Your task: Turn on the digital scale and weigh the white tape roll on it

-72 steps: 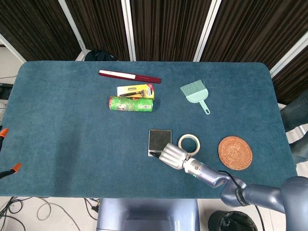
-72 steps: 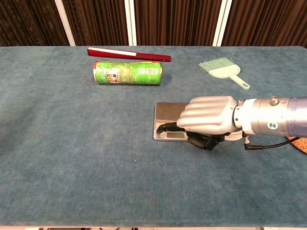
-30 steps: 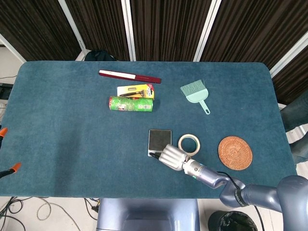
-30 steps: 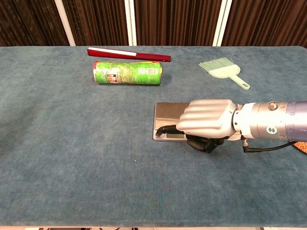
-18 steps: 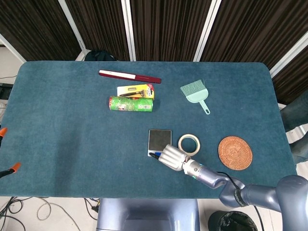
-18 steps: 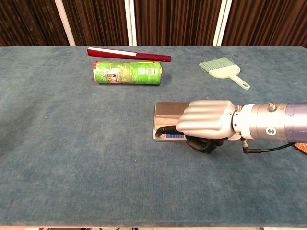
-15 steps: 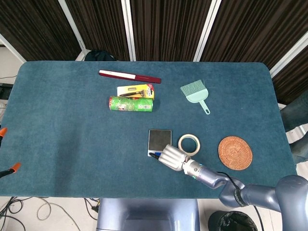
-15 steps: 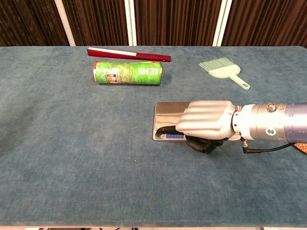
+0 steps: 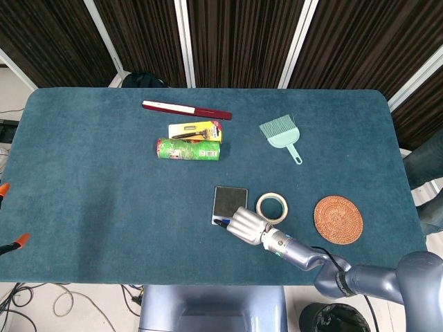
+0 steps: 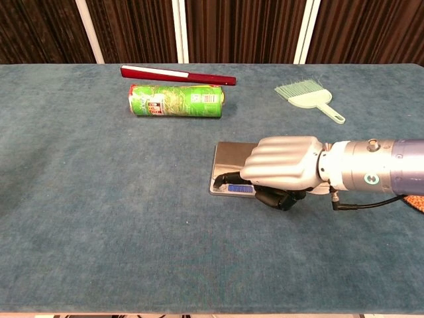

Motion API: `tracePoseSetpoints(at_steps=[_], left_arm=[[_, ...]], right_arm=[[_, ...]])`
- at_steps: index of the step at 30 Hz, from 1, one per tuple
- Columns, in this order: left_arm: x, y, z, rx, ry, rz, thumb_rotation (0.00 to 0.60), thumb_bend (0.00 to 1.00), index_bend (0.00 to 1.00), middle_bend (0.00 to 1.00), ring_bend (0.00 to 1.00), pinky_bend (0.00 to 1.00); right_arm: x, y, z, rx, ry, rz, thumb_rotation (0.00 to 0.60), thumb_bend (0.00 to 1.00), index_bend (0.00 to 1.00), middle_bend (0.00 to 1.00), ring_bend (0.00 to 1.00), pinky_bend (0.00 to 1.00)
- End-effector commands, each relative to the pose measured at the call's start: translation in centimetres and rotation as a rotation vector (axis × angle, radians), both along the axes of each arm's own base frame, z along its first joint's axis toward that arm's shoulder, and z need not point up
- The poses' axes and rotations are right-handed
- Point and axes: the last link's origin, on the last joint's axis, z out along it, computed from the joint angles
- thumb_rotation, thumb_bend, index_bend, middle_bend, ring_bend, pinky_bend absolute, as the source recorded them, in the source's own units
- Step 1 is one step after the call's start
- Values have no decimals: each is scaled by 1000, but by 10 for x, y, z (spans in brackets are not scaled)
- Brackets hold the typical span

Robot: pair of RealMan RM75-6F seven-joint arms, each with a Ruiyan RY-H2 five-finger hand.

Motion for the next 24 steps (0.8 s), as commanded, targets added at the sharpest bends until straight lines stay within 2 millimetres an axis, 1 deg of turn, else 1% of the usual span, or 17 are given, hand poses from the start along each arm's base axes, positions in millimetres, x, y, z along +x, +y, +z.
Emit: tracePoseSetpoints(at_steps=[1, 3, 6, 8, 9, 10, 11, 13, 15, 16, 18, 19, 22, 24], left_arm=[[0, 0, 0, -1, -1, -1, 600, 30, 0, 0, 0, 0], [0, 0, 0, 0, -2, -2, 600, 29, 0, 0, 0, 0], [0, 0, 1, 1, -2, -2, 600, 29, 0, 0, 0, 0], [0, 0, 1, 2, -3, -2, 600, 29, 0, 0, 0, 0], [0, 0, 1, 2, -3, -2, 600, 30, 0, 0, 0, 0], [0, 0, 1, 2, -2, -2, 600, 30, 0, 0, 0, 0], [0, 0, 1, 1, -2, -2, 600, 29, 0, 0, 0, 0], [0, 0, 1, 1, -2, -1, 600, 29, 0, 0, 0, 0], [0, 0, 1, 2, -1, -2, 600, 30, 0, 0, 0, 0], [0, 0, 1, 2, -1, -2, 600, 29, 0, 0, 0, 0], [0, 0, 1, 3, -1, -2, 600, 29, 0, 0, 0, 0], [0, 0, 1, 3, -1, -2, 600, 29, 0, 0, 0, 0], [0, 0, 0, 1, 1, -2, 600, 29, 0, 0, 0, 0], [1, 0, 0, 0, 2, -2, 600, 29, 0, 0, 0, 0]], right_arm=[[6, -2, 4, -9, -29, -1, 600, 784, 238, 789, 830, 737], [9, -3, 6, -14, -45, -8, 600, 784, 217, 759, 804, 686], [13, -7, 12, -32, -72, -13, 600, 784, 178, 615, 702, 564], [14, -11, 16, -47, -96, -29, 600, 775, 131, 468, 570, 438], [15, -13, 19, -57, -114, -46, 600, 763, 115, 418, 522, 397], [15, -15, 21, -65, -129, -61, 600, 735, 92, 346, 453, 344], [15, -17, 23, -77, -146, -80, 600, 685, 70, 280, 393, 306], [14, -20, 27, -93, -166, -111, 600, 598, 39, 190, 305, 304], [10, -25, 32, -110, -189, -170, 600, 526, 11, 117, 228, 354], [8, -26, 33, -113, -193, -187, 600, 495, 3, 83, 190, 306], [3, -29, 37, -114, -195, -244, 600, 451, 0, 43, 134, 170], [0, -31, 39, -114, -189, -269, 600, 429, 0, 26, 104, 84], [-6, -32, 44, -111, -169, -310, 600, 394, 0, 4, 63, 43], [-11, -31, 48, -114, -161, -336, 600, 389, 0, 1, 51, 35]])
